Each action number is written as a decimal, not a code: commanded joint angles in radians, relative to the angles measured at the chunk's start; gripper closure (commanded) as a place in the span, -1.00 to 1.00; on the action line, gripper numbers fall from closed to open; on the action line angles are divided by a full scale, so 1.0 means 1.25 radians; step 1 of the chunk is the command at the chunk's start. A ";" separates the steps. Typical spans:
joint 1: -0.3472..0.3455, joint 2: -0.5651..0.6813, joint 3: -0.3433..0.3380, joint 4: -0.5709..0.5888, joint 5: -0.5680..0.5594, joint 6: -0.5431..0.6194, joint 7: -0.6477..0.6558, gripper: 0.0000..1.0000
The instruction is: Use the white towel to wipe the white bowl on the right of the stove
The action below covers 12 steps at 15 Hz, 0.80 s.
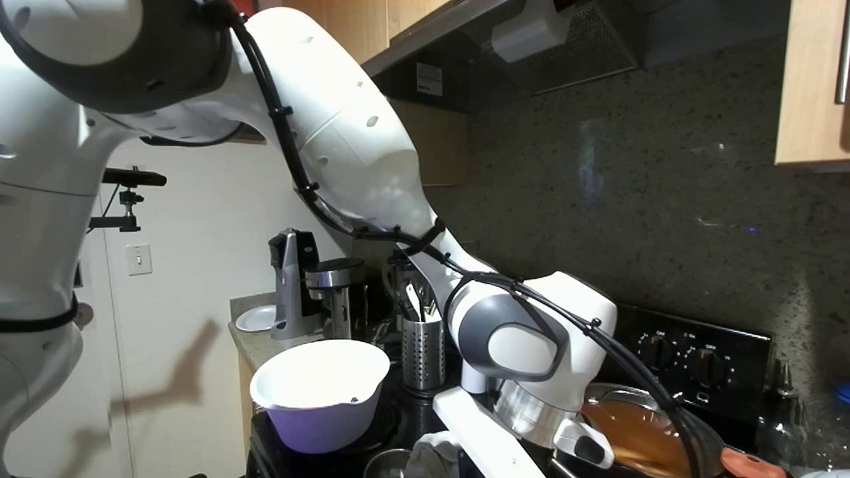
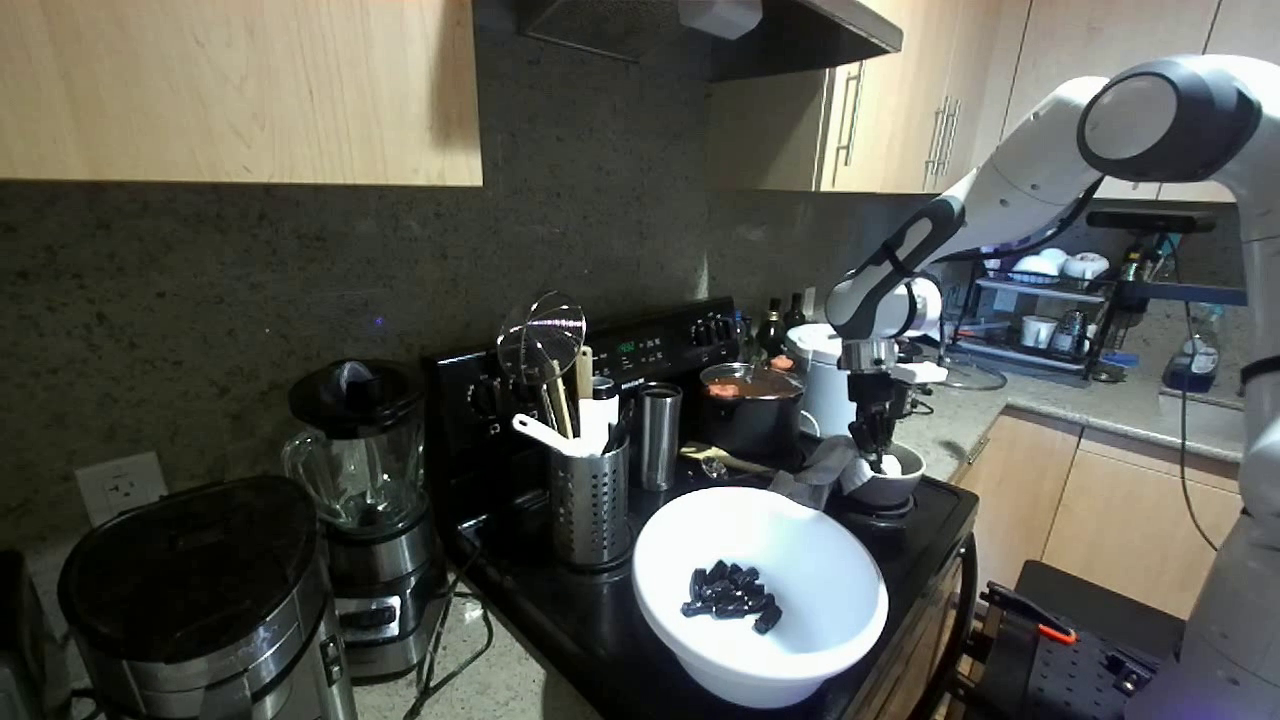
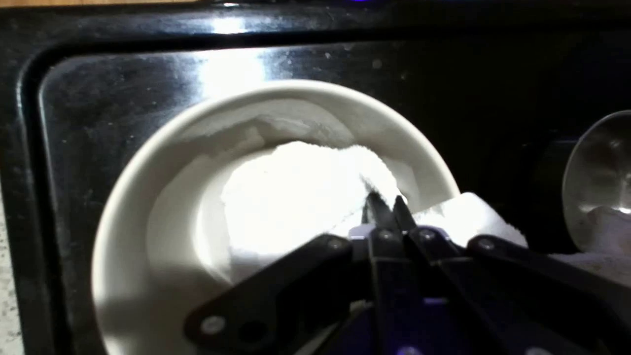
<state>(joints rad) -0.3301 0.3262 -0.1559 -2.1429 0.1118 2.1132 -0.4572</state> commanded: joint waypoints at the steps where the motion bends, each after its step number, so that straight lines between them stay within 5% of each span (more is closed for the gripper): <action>1: 0.002 -0.022 0.003 -0.019 0.016 0.056 0.001 0.99; 8: -0.004 -0.012 -0.001 -0.009 -0.003 0.257 0.001 0.99; 12: 0.000 -0.008 -0.022 -0.009 -0.074 0.296 0.005 0.99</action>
<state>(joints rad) -0.3327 0.3261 -0.1671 -2.1431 0.0749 2.4337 -0.4571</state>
